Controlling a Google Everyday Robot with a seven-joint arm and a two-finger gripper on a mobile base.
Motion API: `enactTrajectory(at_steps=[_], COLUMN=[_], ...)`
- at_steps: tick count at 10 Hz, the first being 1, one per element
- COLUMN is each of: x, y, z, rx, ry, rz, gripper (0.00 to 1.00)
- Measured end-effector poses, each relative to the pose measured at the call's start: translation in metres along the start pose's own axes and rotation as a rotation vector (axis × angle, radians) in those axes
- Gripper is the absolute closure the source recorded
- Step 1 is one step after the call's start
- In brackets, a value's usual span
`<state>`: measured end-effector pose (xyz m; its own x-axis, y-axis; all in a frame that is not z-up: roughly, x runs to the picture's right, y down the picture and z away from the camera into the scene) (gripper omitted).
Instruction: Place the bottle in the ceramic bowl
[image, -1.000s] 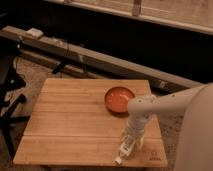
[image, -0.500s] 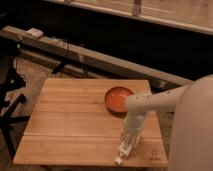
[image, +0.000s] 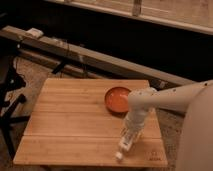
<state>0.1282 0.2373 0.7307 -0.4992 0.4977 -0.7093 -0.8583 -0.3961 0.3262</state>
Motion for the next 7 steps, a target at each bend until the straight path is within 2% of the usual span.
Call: enactTrajectory(at_steps=[3, 5, 7], x=[-0.019, -0.052, -0.097], y=[0.017, 0.032, 0.041], z=[-0.079, -0.122, -0.146], rx=[0.008, 0.016, 0.012], ry=[-0.067, -0.093, -0.112], rz=[-0.04, -0.098, -0.152], gripper=[1.0, 1.0, 1.0])
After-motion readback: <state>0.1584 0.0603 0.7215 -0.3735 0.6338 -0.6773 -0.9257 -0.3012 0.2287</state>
